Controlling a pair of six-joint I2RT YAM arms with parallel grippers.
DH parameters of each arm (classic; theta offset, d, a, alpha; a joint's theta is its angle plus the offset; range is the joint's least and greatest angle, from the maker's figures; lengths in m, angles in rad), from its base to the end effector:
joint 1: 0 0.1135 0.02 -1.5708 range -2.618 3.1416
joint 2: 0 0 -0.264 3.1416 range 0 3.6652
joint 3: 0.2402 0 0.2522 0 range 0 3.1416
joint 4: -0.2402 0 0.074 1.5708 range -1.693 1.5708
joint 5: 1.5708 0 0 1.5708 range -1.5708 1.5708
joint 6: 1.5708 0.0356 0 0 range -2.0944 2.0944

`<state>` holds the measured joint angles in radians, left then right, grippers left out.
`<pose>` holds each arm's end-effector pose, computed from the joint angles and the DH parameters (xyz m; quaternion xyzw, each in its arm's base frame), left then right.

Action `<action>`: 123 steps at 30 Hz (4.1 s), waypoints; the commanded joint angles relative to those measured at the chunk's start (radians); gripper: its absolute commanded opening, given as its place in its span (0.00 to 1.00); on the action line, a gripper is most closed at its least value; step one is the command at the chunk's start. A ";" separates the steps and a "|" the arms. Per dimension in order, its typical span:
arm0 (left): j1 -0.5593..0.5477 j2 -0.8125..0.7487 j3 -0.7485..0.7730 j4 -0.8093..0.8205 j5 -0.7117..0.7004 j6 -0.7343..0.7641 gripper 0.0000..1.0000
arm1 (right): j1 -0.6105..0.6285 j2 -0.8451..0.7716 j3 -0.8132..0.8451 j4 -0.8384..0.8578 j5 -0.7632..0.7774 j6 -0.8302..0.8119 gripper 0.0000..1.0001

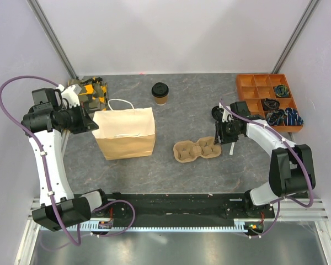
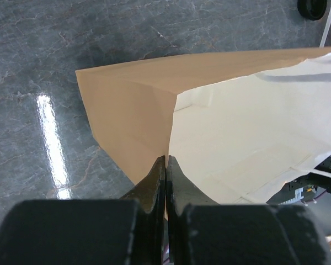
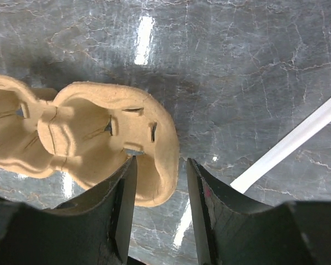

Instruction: Pack the takeout coffee

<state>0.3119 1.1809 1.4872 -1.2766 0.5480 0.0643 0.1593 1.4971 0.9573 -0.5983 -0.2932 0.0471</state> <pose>0.1904 0.0419 0.4026 -0.0341 0.9225 -0.2007 0.3280 0.2816 0.0557 0.2042 -0.0855 0.9629 0.1638 0.1965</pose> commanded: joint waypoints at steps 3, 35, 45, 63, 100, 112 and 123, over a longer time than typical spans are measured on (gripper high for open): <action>-0.005 -0.017 0.010 -0.007 0.026 -0.023 0.02 | -0.003 0.040 -0.008 0.028 -0.021 -0.023 0.48; -0.040 -0.099 -0.054 0.092 -0.009 -0.096 0.02 | -0.010 -0.330 0.319 -0.055 -0.185 0.169 0.00; -0.266 -0.135 -0.070 0.201 -0.273 -0.294 0.02 | -0.006 -0.432 0.469 -0.046 -0.258 0.292 0.00; -0.407 -0.112 -0.102 0.270 -0.054 -0.638 0.02 | 0.127 -0.485 0.540 -0.204 -0.259 0.228 0.00; -0.545 -0.182 -0.352 0.530 -0.059 -0.825 0.02 | 0.227 -0.541 0.442 -0.252 0.049 0.057 0.00; -0.543 -0.182 -0.392 0.553 -0.028 -0.830 0.02 | 0.227 -0.623 0.411 -0.149 0.062 0.062 0.00; -0.543 -0.181 -0.383 0.562 -0.028 -0.817 0.02 | 0.227 -0.632 0.416 -0.178 0.083 0.033 0.00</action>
<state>-0.2272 1.0035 1.0935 -0.7681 0.4923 -0.7361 0.3824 0.8581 1.3647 -0.7761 -0.2337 0.1013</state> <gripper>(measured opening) 0.032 0.020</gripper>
